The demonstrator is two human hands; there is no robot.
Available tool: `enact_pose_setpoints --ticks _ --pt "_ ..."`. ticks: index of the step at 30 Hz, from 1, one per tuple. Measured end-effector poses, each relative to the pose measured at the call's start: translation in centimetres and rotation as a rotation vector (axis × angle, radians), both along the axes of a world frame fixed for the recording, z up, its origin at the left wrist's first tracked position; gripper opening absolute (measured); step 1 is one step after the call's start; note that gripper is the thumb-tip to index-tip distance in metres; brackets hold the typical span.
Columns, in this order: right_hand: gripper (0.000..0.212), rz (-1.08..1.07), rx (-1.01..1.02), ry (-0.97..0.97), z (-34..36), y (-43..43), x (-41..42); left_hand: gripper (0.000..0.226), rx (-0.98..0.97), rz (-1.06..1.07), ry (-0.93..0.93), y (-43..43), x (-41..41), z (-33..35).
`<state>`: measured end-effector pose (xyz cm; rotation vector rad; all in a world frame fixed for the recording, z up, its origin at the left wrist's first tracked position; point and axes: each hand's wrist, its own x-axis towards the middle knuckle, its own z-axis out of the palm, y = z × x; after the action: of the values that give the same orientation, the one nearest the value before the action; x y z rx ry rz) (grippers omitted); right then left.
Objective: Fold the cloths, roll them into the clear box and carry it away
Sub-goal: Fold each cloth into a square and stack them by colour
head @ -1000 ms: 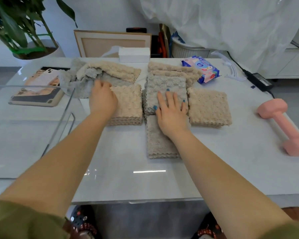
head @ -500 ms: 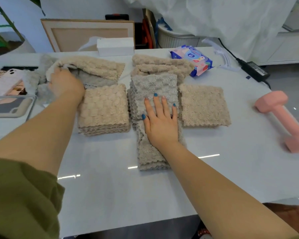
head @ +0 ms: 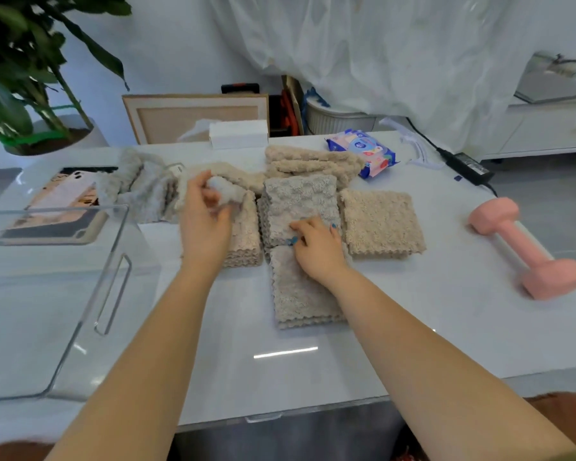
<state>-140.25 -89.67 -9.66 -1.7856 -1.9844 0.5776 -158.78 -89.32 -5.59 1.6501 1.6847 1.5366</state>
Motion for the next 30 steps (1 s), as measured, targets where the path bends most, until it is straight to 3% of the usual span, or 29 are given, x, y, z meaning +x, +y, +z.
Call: enact_pose_setpoints --ticks 3,5,8,11,13,15,19,22,26,30 --pt "0.032 -0.100 0.078 0.242 1.6 -2.1 -0.6 0.022 -0.105 0.080 0.179 -1.2 -1.6 -1.5" --pt "0.031 -0.076 0.044 0.346 2.3 -3.6 -1.4 0.021 -0.136 0.123 0.176 -1.0 -2.5 -0.6" --pt "0.032 0.006 -0.154 0.642 4.0 -5.0 -2.9 0.020 -0.128 0.002 -0.010 -0.4 -2.6 3.2" --pt "0.032 0.043 -0.399 1.073 6.1 -5.6 -3.7 0.025 -0.061 -0.235 -0.228 -2.0 -1.5 6.9" --pt "0.043 0.030 -0.568 1.378 7.0 -5.6 -3.9 0.024 -0.028 -0.370 -0.345 -3.8 -0.8 7.9" --pt "0.055 -0.011 -0.702 1.550 7.5 -5.4 -4.3 0.020 -0.046 -0.481 -0.422 -5.2 -0.7 7.3" --pt "0.053 -0.029 -0.702 1.584 8.9 -4.5 -6.4 0.018 -0.200 -0.565 -0.434 -7.4 -1.0 4.6" --pt "0.035 -0.108 -0.586 1.496 10.8 -3.1 -7.8 0.023 -0.167 -0.367 -0.322 -8.9 -1.4 1.3" --pt "0.021 -0.085 -0.414 1.423 12.6 -1.9 -7.5 0.089 -0.349 -0.061 0.164 -9.0 -1.7 -4.0" --pt "0.025 0.056 -0.339 1.536 13.9 -2.9 -5.0 0.116 -0.487 0.189 -0.060 -6.7 -1.2 -4.6"
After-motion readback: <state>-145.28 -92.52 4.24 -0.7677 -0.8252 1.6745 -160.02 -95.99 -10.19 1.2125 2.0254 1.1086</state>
